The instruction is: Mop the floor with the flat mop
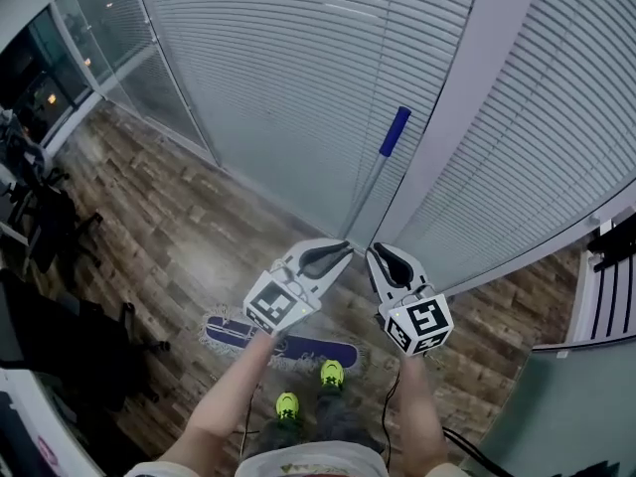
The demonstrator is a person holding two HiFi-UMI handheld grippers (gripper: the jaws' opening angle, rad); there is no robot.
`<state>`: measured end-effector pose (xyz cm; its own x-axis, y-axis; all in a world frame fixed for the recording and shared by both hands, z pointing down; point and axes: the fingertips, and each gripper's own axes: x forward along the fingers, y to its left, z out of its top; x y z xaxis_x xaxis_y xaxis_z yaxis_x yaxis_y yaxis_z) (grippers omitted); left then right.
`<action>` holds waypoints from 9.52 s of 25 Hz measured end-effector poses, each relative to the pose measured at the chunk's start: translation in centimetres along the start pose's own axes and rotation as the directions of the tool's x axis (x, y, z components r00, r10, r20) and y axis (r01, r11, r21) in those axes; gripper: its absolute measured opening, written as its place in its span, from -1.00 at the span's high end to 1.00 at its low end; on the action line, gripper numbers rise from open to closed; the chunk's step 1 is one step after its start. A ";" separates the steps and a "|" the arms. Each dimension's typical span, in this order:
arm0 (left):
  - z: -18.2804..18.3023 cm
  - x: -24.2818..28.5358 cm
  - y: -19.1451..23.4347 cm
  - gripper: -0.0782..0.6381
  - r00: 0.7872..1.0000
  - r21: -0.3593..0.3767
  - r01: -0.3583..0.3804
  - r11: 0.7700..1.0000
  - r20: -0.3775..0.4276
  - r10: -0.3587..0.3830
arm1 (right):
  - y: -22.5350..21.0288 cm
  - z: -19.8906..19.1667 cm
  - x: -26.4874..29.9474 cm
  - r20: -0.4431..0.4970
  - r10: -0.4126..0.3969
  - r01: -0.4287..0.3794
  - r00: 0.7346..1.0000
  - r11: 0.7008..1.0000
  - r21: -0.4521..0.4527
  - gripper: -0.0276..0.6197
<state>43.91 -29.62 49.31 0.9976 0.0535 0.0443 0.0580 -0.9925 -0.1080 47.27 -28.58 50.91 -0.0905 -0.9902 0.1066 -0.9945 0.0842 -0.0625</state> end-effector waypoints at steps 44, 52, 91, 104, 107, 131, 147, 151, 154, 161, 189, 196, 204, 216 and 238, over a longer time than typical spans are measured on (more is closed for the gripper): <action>-17.3 16.8 14.0 0.44 0.983 -0.061 -0.117 0.991 -0.147 0.107 | -18.1 -7.1 18.4 0.011 0.054 -0.055 0.998 0.994 0.097 0.44; -16.0 15.1 12.5 0.46 0.985 -0.048 -0.135 0.990 -0.115 0.129 | -16.4 -5.9 17.0 0.034 0.098 -0.100 0.995 0.993 0.065 0.39; -3.4 -6.8 -4.0 0.47 0.995 -0.024 -0.096 0.995 -0.022 0.096 | 7.9 13.3 1.1 0.231 0.312 -0.308 0.921 0.950 -0.054 0.42; 1.7 -15.4 -10.4 0.44 0.995 0.120 0.040 0.992 -0.094 -0.029 | 18.0 15.6 -5.7 0.228 0.345 -0.359 0.910 0.933 0.018 0.53; 4.2 -17.3 -11.5 0.40 0.996 0.081 0.081 0.993 -0.046 -0.077 | 20.2 15.5 -7.1 0.217 0.353 -0.363 0.910 0.932 0.008 0.53; 9.5 -24.5 -22.1 0.16 0.942 0.130 0.336 0.933 -0.045 -0.333 | 34.9 14.2 -16.0 0.146 0.466 -0.461 0.873 0.885 -0.067 0.56; 8.8 -30.9 -38.1 0.45 0.969 0.079 0.213 0.974 -0.145 -0.200 | 45.1 10.1 -31.4 0.103 0.634 -0.622 0.766 0.772 -0.127 0.56; 8.2 -32.1 -43.1 0.45 0.976 0.068 0.156 0.985 -0.165 -0.143 | 47.5 8.2 -36.3 0.076 0.685 -0.671 0.725 0.727 -0.144 0.55; 7.5 -33.4 -46.5 0.45 0.979 0.052 0.119 0.992 -0.172 -0.108 | 49.6 6.6 -39.7 0.058 0.710 -0.696 0.702 0.700 -0.159 0.54; 5.7 -36.1 -54.9 0.44 0.978 0.030 0.078 0.996 -0.198 -0.071 | 53.8 2.8 -47.5 0.066 0.701 -0.683 0.710 0.709 -0.178 0.52; -2.1 -40.0 -62.2 0.36 0.960 -0.041 0.133 0.990 -0.244 -0.139 | 59.6 -7.6 -53.5 -0.079 0.814 -0.810 0.576 0.555 -0.190 0.35; -3.7 -38.6 -56.6 0.35 0.970 -0.036 0.058 0.998 -0.233 -0.065 | 57.6 -7.0 -48.2 0.003 0.810 -0.793 0.586 0.574 -0.203 0.34; -3.4 -38.3 -45.0 0.35 0.989 -0.047 0.040 0.998 -0.139 -0.046 | 55.6 -3.2 -37.1 0.104 0.787 -0.773 0.609 0.617 -0.147 0.35; -2.9 -41.5 -25.2 0.35 0.998 -0.078 0.013 0.997 -0.061 -0.018 | 55.7 0.4 -17.5 0.037 0.770 -0.762 0.637 0.636 -0.124 0.35; -9.2 -38.2 5.8 0.33 0.980 -0.090 -0.137 0.986 -0.154 0.123 | 48.8 0.7 12.2 -0.023 0.832 -0.826 0.555 0.547 -0.138 0.32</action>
<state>5.75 -38.43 56.13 0.9794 -0.0862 0.1828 -0.0834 -0.9962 -0.0232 -2.28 -36.60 48.44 -0.8785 -0.4768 0.0298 -0.4766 0.8790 0.0150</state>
